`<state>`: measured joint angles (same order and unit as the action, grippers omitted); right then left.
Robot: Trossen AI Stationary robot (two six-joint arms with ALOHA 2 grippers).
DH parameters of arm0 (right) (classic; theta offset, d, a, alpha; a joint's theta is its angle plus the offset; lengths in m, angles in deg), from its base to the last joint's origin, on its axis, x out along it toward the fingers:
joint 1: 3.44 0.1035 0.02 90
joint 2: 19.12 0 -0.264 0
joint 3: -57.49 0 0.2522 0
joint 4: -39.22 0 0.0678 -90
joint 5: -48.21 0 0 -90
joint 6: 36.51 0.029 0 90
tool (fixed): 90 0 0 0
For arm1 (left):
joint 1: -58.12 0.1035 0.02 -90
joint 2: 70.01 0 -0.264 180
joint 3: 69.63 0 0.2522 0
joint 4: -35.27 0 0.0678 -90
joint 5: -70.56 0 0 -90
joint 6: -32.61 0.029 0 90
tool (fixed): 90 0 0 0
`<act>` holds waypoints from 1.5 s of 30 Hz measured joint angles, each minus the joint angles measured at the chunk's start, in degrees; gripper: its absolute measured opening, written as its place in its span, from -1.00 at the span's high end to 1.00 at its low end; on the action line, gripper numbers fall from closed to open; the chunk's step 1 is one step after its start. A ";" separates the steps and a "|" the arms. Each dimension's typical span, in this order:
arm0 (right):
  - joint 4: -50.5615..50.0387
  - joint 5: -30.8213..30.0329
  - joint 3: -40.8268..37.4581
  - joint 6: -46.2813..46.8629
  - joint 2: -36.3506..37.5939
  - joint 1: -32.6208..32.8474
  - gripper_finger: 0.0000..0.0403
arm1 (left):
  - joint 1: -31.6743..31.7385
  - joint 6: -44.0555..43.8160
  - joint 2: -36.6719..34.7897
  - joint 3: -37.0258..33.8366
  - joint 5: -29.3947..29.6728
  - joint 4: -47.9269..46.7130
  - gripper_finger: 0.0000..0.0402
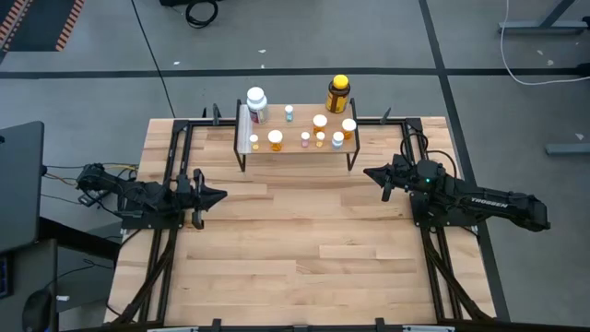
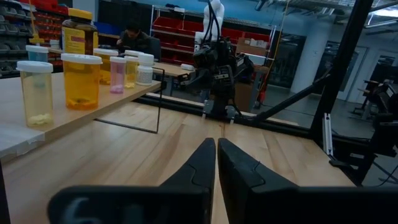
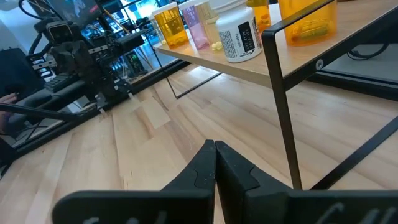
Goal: Pick and place medicine bottles onto shelf by color
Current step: Return to Home Position
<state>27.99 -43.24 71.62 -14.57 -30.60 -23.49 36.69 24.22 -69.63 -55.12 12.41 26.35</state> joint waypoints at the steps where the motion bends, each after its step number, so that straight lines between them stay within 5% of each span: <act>1: 0.00 0.00 0.00 0.00 0.00 0.00 0.93 | 0.00 0.00 0.00 0.00 0.00 0.00 0.88; 45: 0.00 0.00 0.00 0.02 -0.02 0.00 0.92 | -0.02 0.00 -0.01 0.00 0.00 0.04 0.86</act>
